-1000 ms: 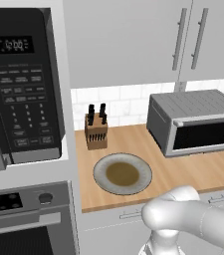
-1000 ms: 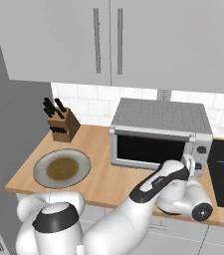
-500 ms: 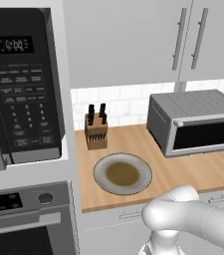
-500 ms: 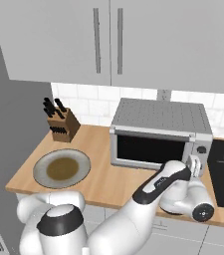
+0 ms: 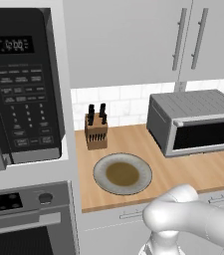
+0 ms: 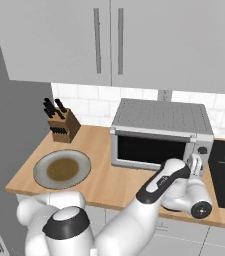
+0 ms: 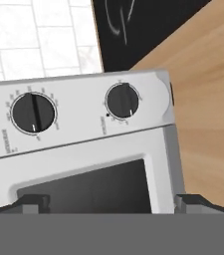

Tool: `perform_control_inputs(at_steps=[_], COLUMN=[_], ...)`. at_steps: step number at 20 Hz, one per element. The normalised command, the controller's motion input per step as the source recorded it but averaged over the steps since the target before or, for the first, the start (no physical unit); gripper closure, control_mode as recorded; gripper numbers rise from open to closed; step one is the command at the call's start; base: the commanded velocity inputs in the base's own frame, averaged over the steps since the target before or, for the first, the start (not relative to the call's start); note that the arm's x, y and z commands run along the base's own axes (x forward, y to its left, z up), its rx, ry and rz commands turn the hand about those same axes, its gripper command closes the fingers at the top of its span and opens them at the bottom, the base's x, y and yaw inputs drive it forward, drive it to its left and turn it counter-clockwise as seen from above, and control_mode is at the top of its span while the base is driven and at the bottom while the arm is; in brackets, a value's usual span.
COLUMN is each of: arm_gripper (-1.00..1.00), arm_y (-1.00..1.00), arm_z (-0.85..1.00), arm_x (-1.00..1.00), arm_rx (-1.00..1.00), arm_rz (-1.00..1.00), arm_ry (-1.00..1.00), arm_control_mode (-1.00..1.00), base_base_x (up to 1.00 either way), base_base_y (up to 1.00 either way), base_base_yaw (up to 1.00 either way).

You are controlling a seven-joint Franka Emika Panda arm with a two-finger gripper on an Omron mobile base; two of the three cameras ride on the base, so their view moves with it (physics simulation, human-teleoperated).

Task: Pick up the kebab skewer and baguette bread, and place them inside the toaster oven. Close the toaster oven door and start by setting the timer.

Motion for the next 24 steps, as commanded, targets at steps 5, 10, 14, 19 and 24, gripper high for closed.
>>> perform_control_inputs(at_steps=[5, 10, 14, 19, 24], arm_gripper=[-1.0, -1.0, -1.0, -1.0, -1.0], arm_y=[-0.08, -0.13, -0.09, -0.11, -0.17], arm_z=[-0.07, -0.02, -0.04, -0.14, -0.21], arm_x=[0.04, 0.19, 0.2, 0.14, 0.09], arm_rx=[0.07, 0.07, 0.01, 0.0, 0.0], arm_rz=[-0.02, -0.02, -0.02, -0.03, -0.01], arm_ry=[-0.04, -0.05, -0.06, -0.05, -0.03], arm_control_mode=[-1.0, -1.0, -1.0, -1.0, -1.0], base_base_x=[0.0, 0.0, 0.0, 0.0, 0.0], base_base_y=[0.0, 0.0, 0.0, 0.0, 0.0], base_base_yaw=[0.0, 0.0, 0.0, 0.0, 0.0])
